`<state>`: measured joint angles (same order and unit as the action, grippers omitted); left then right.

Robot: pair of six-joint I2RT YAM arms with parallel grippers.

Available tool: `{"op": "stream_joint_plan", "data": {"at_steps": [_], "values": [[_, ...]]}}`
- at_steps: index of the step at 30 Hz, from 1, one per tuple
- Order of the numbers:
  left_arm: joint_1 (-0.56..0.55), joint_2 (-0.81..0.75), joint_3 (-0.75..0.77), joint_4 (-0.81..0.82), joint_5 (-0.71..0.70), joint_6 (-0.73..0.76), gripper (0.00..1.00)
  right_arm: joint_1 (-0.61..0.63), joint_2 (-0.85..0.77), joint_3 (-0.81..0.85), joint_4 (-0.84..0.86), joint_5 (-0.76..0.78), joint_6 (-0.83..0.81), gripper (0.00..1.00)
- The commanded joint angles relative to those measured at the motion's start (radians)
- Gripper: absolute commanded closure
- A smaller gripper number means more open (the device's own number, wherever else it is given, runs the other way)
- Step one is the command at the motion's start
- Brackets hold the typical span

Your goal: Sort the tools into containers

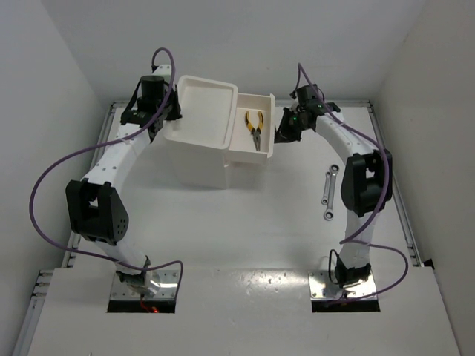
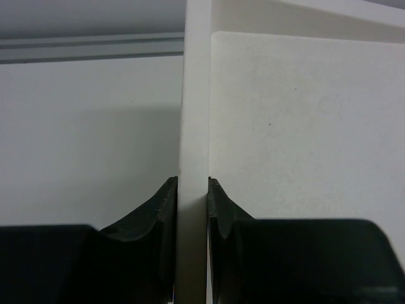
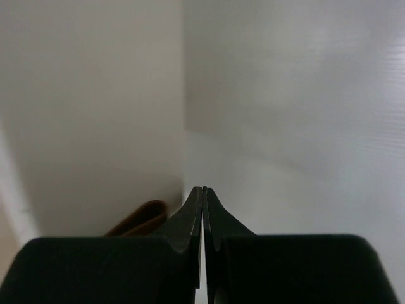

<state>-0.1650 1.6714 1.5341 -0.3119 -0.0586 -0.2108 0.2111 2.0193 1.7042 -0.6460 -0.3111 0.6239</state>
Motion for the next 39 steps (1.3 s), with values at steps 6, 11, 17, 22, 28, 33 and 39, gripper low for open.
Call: {"op": "stream_joint_plan", "data": {"at_steps": [6, 11, 17, 22, 28, 33, 39], "values": [[-0.022, 0.063, -0.092, -0.127, 0.028, -0.094, 1.0, 0.06, -0.007, 0.072, 0.215, -0.221, 0.04, 1.0], [-0.031, 0.063, -0.101, -0.127, 0.028, -0.094, 1.0, 0.1, 0.025, 0.103, 0.238, -0.261, 0.051, 1.0], [-0.041, 0.063, -0.11, -0.127, 0.028, -0.094, 1.0, 0.132, 0.055, 0.124, 0.276, -0.289, 0.085, 1.0], [-0.05, 0.054, -0.111, -0.127, 0.037, -0.094, 1.0, 0.175, 0.093, 0.147, 0.327, -0.327, 0.096, 1.0], [-0.059, 0.054, -0.111, -0.127, 0.046, -0.094, 1.0, 0.185, 0.113, 0.156, 0.414, -0.327, 0.105, 1.0], [-0.059, 0.054, -0.111, -0.127, 0.055, -0.094, 1.0, 0.194, 0.11, 0.166, 0.434, -0.298, 0.08, 0.96], [-0.059, 0.054, -0.101, -0.127, 0.026, -0.104, 0.73, 0.185, 0.032, 0.144, 0.359, -0.16, -0.025, 0.57]]}}
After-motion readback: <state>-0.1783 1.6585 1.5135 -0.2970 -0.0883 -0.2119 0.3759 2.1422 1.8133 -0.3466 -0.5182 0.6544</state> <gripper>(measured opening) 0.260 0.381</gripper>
